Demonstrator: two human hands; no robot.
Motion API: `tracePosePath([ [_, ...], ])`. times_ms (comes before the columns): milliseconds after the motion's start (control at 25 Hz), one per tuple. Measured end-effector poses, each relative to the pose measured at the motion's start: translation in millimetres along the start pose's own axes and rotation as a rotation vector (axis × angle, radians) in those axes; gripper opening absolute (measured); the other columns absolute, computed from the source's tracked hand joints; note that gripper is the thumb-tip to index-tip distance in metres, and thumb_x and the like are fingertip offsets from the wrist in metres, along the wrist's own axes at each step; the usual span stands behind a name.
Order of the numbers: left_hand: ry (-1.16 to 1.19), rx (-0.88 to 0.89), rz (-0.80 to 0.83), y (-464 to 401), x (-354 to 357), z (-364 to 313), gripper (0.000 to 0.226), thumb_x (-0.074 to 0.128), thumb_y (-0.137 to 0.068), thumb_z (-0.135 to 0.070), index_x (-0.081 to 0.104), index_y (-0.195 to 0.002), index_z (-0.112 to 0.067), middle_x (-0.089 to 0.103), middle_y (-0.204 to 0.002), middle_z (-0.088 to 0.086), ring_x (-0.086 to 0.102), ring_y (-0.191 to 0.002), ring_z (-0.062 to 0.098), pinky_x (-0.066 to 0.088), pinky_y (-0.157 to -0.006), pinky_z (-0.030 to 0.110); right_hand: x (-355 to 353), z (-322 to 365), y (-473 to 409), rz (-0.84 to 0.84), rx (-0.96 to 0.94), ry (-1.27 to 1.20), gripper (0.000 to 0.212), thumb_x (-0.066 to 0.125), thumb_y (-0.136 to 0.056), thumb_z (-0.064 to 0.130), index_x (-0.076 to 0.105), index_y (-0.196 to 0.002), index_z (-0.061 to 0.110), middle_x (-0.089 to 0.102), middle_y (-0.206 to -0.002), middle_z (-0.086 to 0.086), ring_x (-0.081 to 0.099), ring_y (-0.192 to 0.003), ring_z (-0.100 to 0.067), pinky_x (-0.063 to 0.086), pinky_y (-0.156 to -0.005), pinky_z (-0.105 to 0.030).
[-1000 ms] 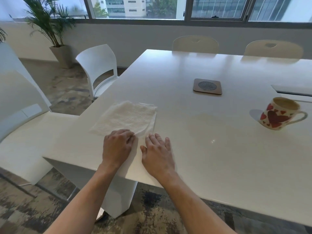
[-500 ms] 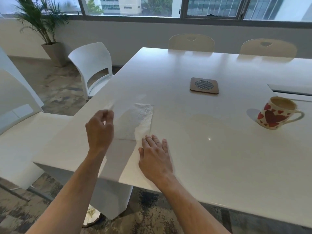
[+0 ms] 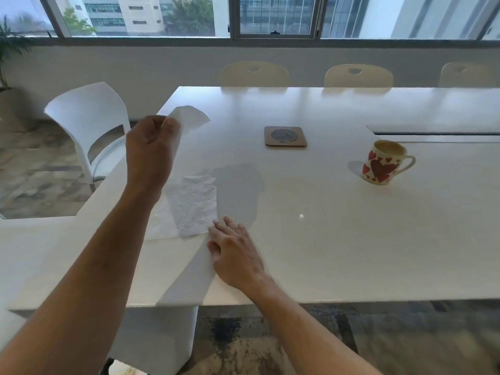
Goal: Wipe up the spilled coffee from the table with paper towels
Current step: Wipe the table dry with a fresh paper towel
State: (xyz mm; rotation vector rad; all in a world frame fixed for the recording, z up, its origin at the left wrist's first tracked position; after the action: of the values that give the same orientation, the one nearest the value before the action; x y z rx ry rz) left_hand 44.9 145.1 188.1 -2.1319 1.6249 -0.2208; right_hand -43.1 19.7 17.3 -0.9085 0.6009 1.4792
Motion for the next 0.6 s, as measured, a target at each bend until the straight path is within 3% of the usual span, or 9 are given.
tracePosePath([
  [80,0.008,0.034,0.081,9.0,22.4,-8.5,0.021,0.061,-0.088,-0.039,0.063,-0.071,-0.027,0.052,-0.058,-0.015,0.044,-0.058,0.006,0.037,-0.057,0.025,-12.1,-2.4,2.9,-0.084,0.014,-0.157,0.043,0.044,-0.104,0.015,0.045,-0.146,0.012,0.036,-0.159,-0.004,0.019,-0.152,-0.016,0.01,-0.124,-0.029],
  [200,0.039,0.032,0.178,23.9,54.5,-17.0,0.024,0.059,-0.091,-0.037,0.067,-0.081,-0.016,0.056,-0.064,-0.012,0.048,-0.061,0.006,0.039,-0.059,0.024,-36.8,-16.7,11.6,-0.206,0.118,-0.383,0.038,0.05,-0.102,0.013,0.055,-0.139,0.018,0.048,-0.151,0.004,0.036,-0.143,-0.007,0.02,-0.114,-0.012],
  [320,0.062,0.029,0.281,42.3,90.3,-31.1,0.019,0.055,-0.094,-0.029,0.066,-0.088,-0.014,0.06,-0.072,-0.009,0.054,-0.069,0.006,0.043,-0.062,0.021,-68.7,-49.0,18.3,-0.346,0.274,-0.723,0.031,0.056,-0.1,0.018,0.063,-0.129,0.021,0.064,-0.132,0.004,0.059,-0.119,-0.004,0.043,-0.107,-0.022],
  [400,0.087,0.035,0.348,53.4,116.2,-40.4,0.017,0.054,-0.096,-0.026,0.065,-0.088,-0.016,0.061,-0.075,-0.008,0.056,-0.075,0.01,0.045,-0.064,0.021,-88.0,-72.2,16.4,-0.402,0.329,-0.956,0.033,0.058,-0.099,0.029,0.06,-0.131,0.019,0.066,-0.125,0.003,0.064,-0.112,-0.008,0.051,-0.097,-0.024],
  [600,0.152,0.041,0.522,85.8,191.4,-57.6,0.016,0.053,-0.098,-0.028,0.068,-0.094,-0.021,0.066,-0.081,-0.013,0.062,-0.08,0.005,0.054,-0.071,0.02,-123.9,-113.6,10.0,-0.322,0.419,-1.53,0.081,0.044,-0.084,0.067,0.034,-0.151,0.023,0.047,-0.148,-0.008,0.058,-0.121,-0.032,0.055,-0.093,-0.047],
])
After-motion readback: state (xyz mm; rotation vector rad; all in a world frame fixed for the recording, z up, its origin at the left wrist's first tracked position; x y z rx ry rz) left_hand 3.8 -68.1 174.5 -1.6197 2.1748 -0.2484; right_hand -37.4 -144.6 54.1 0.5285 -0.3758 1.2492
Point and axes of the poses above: each hand's wrist, its own y-axis away from the middle knuckle, its own x-axis out of the palm, z = x × y, the point moved 7 cm from there along -y, towards the middle knuckle
